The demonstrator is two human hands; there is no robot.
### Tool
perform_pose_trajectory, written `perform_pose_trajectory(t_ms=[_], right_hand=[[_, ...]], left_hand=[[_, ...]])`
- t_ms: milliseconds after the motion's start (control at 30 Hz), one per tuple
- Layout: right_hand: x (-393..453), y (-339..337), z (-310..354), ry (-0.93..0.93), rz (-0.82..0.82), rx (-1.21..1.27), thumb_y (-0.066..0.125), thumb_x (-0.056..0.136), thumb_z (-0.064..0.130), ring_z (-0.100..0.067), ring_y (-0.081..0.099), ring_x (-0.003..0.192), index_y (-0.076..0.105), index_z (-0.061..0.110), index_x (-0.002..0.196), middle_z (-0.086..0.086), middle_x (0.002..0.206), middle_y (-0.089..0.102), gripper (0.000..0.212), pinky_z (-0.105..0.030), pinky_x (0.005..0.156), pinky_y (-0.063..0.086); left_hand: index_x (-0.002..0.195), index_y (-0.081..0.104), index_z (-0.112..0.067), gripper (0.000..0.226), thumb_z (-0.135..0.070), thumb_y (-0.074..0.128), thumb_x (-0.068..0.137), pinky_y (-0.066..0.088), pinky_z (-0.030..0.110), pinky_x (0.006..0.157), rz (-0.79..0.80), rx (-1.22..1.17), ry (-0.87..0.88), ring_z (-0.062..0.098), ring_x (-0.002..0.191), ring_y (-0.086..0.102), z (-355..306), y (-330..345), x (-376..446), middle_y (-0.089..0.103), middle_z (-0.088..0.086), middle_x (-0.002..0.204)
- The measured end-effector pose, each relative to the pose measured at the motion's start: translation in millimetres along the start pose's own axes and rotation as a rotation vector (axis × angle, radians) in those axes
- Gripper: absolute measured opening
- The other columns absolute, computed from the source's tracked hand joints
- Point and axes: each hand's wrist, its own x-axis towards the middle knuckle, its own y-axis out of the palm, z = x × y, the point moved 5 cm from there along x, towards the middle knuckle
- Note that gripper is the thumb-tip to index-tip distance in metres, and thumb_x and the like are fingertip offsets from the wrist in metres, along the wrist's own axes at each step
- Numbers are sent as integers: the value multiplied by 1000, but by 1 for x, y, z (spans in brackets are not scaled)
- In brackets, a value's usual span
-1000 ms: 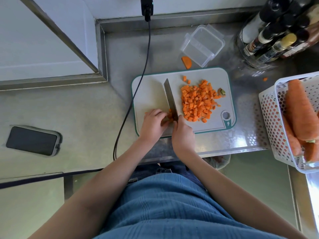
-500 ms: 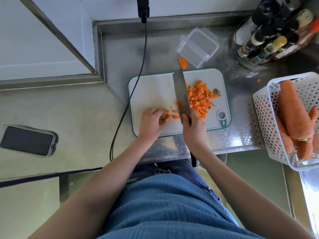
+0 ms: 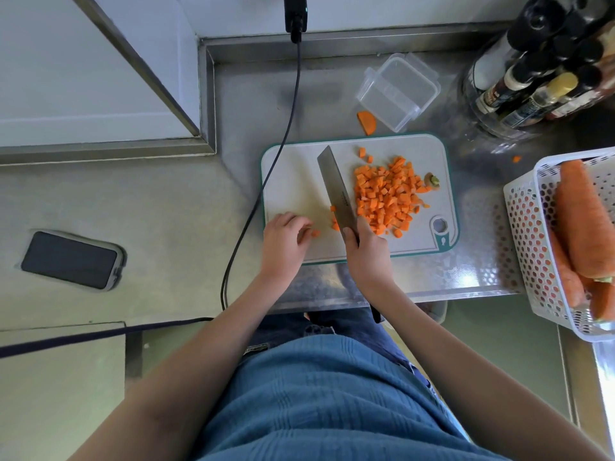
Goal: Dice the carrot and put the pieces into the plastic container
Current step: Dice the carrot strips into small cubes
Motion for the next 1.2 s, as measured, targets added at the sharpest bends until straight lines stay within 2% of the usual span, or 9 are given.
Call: perform_pose_trajectory(t_ms=[133, 333, 500, 633, 933, 1200], right_hand=[[0, 1, 3, -19, -6, -3, 38, 102, 22, -14, 41, 51, 39, 15, 88, 0, 62, 46, 16, -29, 45, 26], [-1, -1, 3, -38, -53, 1, 39, 102, 24, -17, 40, 49, 39, 14, 89, -1, 59, 45, 16, -30, 44, 27], [1, 5, 2, -31, -27, -42, 37, 103, 26, -24, 46, 56, 42, 17, 96, -4, 66, 52, 13, -30, 45, 30], [2, 4, 3, -36, -51, -1, 37, 103, 27, -23, 43, 53, 38, 17, 89, -3, 62, 48, 17, -31, 46, 29], [7, 5, -4, -12, -54, -45, 37, 102, 28, -27, 52, 62, 44, 15, 98, -6, 70, 54, 16, -32, 52, 37], [6, 0, 0, -33, -91, -10, 38, 102, 28, -20, 46, 54, 44, 16, 97, -1, 64, 50, 14, -28, 46, 29]], left_hand=[[84, 69, -8, 10, -7, 74, 76, 50, 42, 74, 3, 0, 9, 22, 78, 60, -2, -1, 2, 65, 2, 80], [88, 71, -10, 10, -7, 71, 78, 45, 39, 76, 59, 75, 130, 25, 78, 59, -17, 6, 1, 64, 2, 82], [87, 70, -11, 10, -8, 72, 77, 44, 37, 77, 66, 96, 127, 25, 80, 59, -17, 6, 4, 64, 2, 81], [87, 71, -10, 10, -8, 72, 77, 43, 37, 77, 67, 103, 119, 26, 80, 59, -14, 5, 2, 64, 2, 81], [88, 73, -13, 18, -10, 77, 71, 44, 38, 75, 134, 160, 232, 27, 81, 59, -23, 11, 1, 63, 1, 81], [114, 65, -14, 42, -14, 73, 73, 45, 38, 75, 168, 235, 244, 27, 84, 58, -25, 14, 3, 58, 4, 87]])
